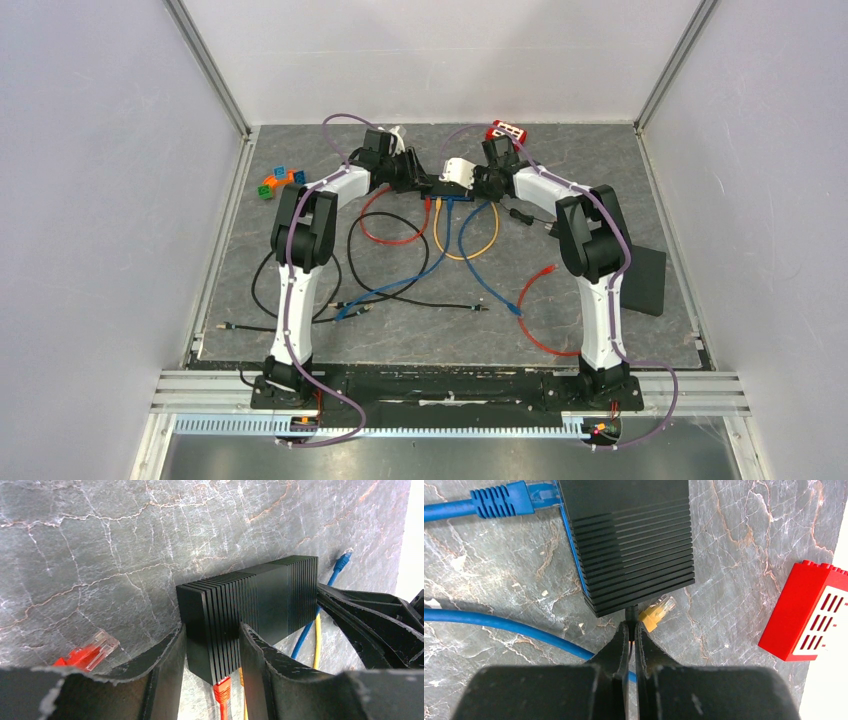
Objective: Insert the plug into the switch port
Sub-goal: Insert the power into the switch port.
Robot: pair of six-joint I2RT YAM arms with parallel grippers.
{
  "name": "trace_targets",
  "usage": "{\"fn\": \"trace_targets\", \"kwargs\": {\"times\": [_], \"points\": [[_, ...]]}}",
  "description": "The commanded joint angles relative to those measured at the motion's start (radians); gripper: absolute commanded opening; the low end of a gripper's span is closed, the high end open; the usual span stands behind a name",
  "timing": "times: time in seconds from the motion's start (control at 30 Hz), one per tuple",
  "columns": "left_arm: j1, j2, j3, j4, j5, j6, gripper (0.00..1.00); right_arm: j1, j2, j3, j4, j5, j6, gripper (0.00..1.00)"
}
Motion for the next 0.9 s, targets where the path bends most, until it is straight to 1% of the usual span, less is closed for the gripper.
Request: {"fn": "trace_targets", "kwargs": {"times": [0.0,0.07,0.2,0.4,0.53,0.73,0.87], "points": [[-0.002,0.015,0.037,-0.011,0.016,0.032,0.50,0.009,0.014,0.026,0.035,-0.019,0.006,0.00],[-0.002,0.014,0.037,-0.010,0.012,0.035,0.50,0.009,0.008,0.018,0.034,-0.041,-0.005,0.00],[-0.002,0.029,0.061,-0.024,0.015,0.039,0.50,0.010,-0.026,-0.049,0.048,-0.099,-0.090,0.00],[-0.010,0.038,0.072,0.006,0.098,0.017,0.49,0.023,-0.068,-0.083,0.061,-0.114,-0.113,0.00],[-0.028,0.036,0.072,0.012,0.146,0.018,0.49,0.032,-0.072,-0.074,0.080,-0.103,-0.069,0.00],[-0.054,0.039,0.054,0.024,0.166,-0.003,0.47,0.045,-0.065,-0.055,0.123,-0.118,0.018,0.00],[-0.078,0.040,0.050,0.060,0.189,-0.030,0.46,0.061,-0.070,-0.055,0.128,-0.131,0.005,0.00]]}}
